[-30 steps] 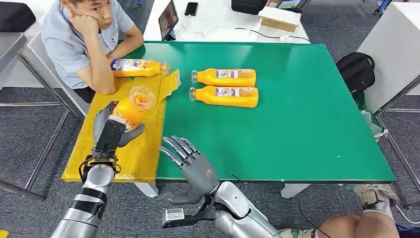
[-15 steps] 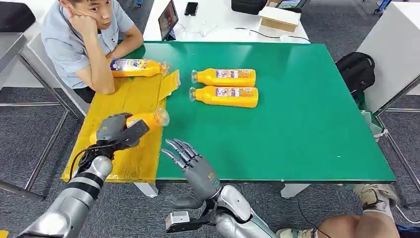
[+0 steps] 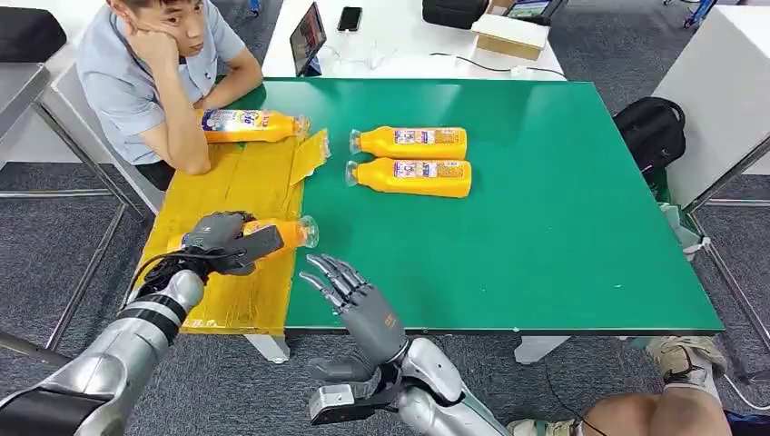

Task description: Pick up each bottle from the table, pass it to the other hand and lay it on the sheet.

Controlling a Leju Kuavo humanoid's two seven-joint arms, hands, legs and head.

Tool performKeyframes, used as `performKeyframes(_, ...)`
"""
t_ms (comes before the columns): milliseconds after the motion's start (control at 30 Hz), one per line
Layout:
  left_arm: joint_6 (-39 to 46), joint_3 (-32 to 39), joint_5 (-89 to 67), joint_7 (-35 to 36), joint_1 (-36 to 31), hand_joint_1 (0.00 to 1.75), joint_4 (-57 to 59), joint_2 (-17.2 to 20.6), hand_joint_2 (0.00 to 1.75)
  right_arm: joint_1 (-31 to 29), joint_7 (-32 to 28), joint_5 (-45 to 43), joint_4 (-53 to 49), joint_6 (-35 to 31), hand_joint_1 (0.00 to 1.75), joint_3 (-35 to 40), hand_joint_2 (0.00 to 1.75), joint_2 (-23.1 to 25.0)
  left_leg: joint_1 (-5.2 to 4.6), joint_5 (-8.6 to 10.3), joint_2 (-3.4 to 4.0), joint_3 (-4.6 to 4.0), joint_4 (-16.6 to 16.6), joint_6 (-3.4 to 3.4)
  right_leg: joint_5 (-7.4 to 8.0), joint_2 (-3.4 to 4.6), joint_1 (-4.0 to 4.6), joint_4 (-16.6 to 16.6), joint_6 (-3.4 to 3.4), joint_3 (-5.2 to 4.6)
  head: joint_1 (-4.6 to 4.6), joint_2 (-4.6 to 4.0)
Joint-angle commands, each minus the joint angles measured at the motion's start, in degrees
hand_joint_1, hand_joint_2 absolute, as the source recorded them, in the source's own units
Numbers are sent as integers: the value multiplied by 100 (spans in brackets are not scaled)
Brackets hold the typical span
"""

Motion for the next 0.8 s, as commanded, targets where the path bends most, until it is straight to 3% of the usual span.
performKeyframes(33,-351,-138,335,-261,-117,0,562,103,175,-250,-99,-91,573,17,0,-105,0,31,6,-9,22,26,-4,-8,-3,13,8,-7,-13,23,0,0)
performKeyframes(167,-436,-208,610,-495,-37,0,296,64,175,-308,-195,-162,832,-30,0,-140,0,64,4,-6,13,19,-2,-8,-4,5,6,-3,-11,15,0,0)
performKeyframes(267,-471,194,1485,-1030,270,0,-318,-96,175,-355,-276,-214,962,-59,0,-126,0,82,3,-6,2,24,-5,-8,-8,-1,4,-6,-10,25,0,0)
performKeyframes(367,-118,722,2406,-1217,699,0,-1267,-477,175,-330,-218,-202,957,-65,0,-95,0,82,2,-6,2,23,-5,-8,-7,0,2,-7,-10,25,0,0)
performKeyframes(467,-338,1253,3825,-1212,984,0,-2183,-877,175,-286,-155,-174,969,-164,0,-67,0,74,3,-5,-16,12,-1,-7,-11,-20,4,-7,-9,21,0,0)
performKeyframes(800,-322,1328,4131,-1179,1028,0,-2367,-895,175,-269,-138,-175,942,-193,0,-55,0,59,1,-2,-5,-2,-2,-7,-3,-4,2,-8,-8,2,2,0)
